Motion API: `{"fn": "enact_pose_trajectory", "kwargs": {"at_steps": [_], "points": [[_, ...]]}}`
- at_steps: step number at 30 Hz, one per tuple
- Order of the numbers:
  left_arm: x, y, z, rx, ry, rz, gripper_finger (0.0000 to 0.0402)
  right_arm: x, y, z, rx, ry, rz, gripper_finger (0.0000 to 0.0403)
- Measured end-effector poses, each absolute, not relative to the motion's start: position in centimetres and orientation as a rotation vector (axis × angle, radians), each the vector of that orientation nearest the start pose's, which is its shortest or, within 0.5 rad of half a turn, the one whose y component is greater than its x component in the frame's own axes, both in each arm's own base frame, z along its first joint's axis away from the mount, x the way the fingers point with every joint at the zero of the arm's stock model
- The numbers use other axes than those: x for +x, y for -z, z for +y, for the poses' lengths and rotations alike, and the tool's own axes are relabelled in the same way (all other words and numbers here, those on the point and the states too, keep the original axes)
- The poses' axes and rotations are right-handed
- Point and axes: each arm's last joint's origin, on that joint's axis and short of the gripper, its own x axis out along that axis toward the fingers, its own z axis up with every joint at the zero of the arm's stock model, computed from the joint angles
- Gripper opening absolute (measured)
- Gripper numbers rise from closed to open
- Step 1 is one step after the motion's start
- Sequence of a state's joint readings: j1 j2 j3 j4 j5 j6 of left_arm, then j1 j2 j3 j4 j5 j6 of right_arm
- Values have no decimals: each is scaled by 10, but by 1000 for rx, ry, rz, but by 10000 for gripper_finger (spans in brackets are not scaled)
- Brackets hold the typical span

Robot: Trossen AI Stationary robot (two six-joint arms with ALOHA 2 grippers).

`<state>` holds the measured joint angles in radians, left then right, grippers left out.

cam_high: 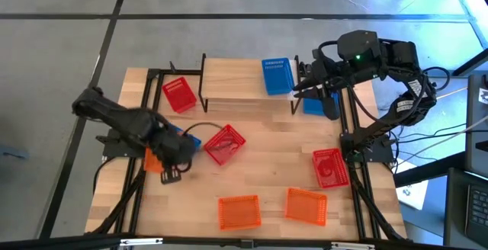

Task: Stack baskets on shelf by color
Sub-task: Put the left orange basket on the shelf

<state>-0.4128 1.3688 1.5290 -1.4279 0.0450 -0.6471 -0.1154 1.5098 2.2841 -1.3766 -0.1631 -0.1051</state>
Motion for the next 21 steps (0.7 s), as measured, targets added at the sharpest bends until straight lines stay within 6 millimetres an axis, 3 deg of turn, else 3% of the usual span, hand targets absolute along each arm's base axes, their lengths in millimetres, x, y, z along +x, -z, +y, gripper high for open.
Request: {"fn": "enact_pose_trajectory", "kwargs": {"at_steps": [9, 16, 21], "points": [[217, -390, -62, 79, 147, 1199, 0, 220, -525, -21, -223, -129, 591, 86], [234, -397, -41, 237, 145, 1039, 0, 250, -509, -21, -385, -324, 611, 86], [244, -403, -35, 352, 183, 929, 0, 276, -493, -20, -402, -496, 613, 86]]}}
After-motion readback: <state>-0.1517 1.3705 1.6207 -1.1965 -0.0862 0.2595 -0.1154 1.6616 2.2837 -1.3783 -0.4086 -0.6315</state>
